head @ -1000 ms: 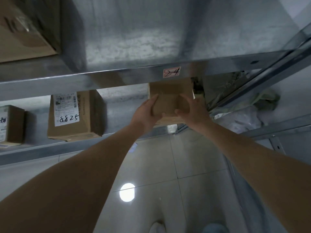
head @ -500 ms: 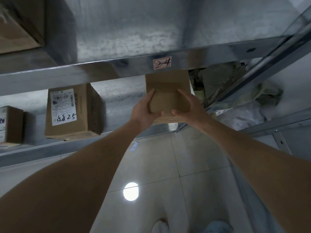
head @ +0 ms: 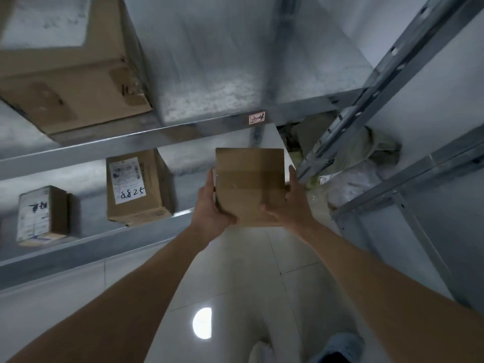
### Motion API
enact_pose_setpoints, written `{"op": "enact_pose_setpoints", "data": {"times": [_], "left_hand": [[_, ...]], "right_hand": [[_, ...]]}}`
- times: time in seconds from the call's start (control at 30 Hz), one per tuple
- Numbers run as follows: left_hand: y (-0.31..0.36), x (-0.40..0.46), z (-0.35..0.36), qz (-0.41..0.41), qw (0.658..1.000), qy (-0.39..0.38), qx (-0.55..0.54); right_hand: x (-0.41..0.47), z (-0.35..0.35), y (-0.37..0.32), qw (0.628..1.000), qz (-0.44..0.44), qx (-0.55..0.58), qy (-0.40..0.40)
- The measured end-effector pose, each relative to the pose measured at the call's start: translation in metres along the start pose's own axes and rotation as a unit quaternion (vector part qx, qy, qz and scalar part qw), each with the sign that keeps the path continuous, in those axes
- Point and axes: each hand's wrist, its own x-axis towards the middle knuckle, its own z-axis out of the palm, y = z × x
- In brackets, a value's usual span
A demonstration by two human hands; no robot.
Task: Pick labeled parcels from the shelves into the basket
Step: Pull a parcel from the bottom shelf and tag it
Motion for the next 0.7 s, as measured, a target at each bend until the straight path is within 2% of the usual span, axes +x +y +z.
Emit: {"op": "enact_pose_setpoints", "data": {"times": [0.17, 0.37, 0.5, 0.7], "left_hand": [[0.016, -0.069, -0.037, 0.017, 0.998, -0.001, -0.054], [0.066, -0.176, -0.085, -0.011, 0.991, 0.035, -0.130], [0.117, -0.241, -0.122, 0.006, 0.989, 0.041, -0.145], [0.191, -0.325, -0.173, 0.041, 0.985, 0.092, -0.140]], "right_hand": [[-0.070, -0.002, -0.035, 0.999, 0.008, -0.033, 0.000], [-0.169, -0.013, -0.105, 0.994, 0.019, 0.098, 0.053], [-0.235, -0.035, -0.170, 0.978, 0.003, 0.203, 0.044], [-0.341, -0.080, -0.276, 0.967, -0.030, 0.250, 0.033]]}}
